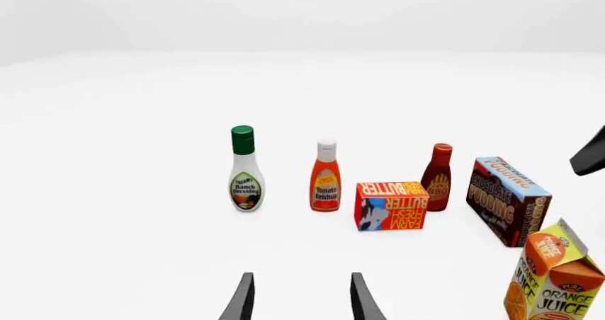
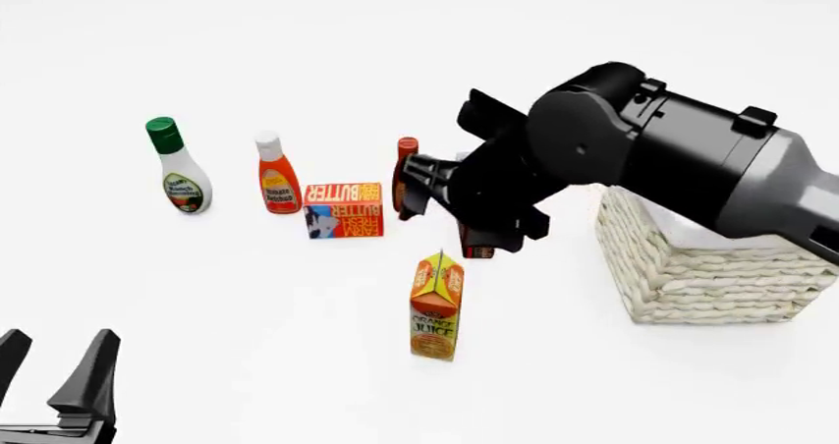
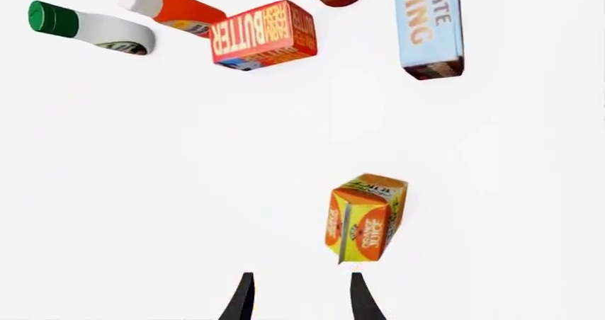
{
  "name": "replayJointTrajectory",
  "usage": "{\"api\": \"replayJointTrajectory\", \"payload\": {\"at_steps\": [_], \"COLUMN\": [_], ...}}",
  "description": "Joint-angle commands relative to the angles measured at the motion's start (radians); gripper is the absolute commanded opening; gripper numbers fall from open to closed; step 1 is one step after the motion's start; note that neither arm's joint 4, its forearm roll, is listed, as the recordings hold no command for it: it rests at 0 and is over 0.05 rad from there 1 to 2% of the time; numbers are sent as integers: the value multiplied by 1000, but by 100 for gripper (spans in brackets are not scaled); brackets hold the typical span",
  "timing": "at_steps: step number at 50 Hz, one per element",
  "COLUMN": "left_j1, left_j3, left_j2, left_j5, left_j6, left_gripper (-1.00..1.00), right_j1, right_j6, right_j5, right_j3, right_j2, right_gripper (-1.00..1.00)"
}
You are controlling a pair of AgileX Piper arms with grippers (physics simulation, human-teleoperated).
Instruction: Pick the orange juice and place it in the basket.
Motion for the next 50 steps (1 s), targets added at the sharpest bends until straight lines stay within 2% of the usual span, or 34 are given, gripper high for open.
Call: {"api": "replayJointTrajectory", "payload": {"at_steps": [1,6,7,11,13,15,16,17,20,21,32,33,34,35,36,38,40,41,42,50], "left_j1": [0,0,0,0,0,0,0,0,0,0,0,0,0,0,0,0,0,0,0,0], "left_j3": [1,1,1,1,1,1,1,1,1,1,1,1,1,1,1,1,1,1,1,1], "left_j2": [-1,-1,-1,-1,-1,-1,-1,-1,-1,-1,-1,-1,-1,-1,-1,-1,-1,-1,-1,-1], "left_j5": [0,0,0,0,0,0,0,0,0,0,0,0,0,0,0,0,0,0,0,0], "left_j6": [0,0,0,0,1,0,0,0,0,0,0,0,0,0,0,0,0,1,0,0], "left_gripper": [100,100,100,100,100,100,100,100,100,100,100,100,100,100,100,100,100,100,100,100], "right_j1": [2,4,-8,8,-30,4,1,-42,-33,-56,-46,-57,-106,-97,-50,-87,-68,-88,-74,-74], "right_j6": [-10,-13,-29,-13,-55,-20,-24,-74,-66,-91,-94,-107,-168,-154,-105,-146,-128,-148,-134,-142], "right_j5": [75,95,113,111,158,128,134,184,181,207,253,269,300,299,273,299,293,298,297,299], "right_j3": [-68,-92,-114,-105,-160,-123,-129,-188,-189,-219,-268,-288,-320,-325,-294,-322,-319,-318,-320,-318], "right_j2": [51,67,82,77,118,92,97,142,143,165,196,211,248,244,216,245,238,248,245,257], "right_gripper": [100,100,100,100,100,100,100,100,100,100,100,100,100,100,100,100,100,100,100,100]}}
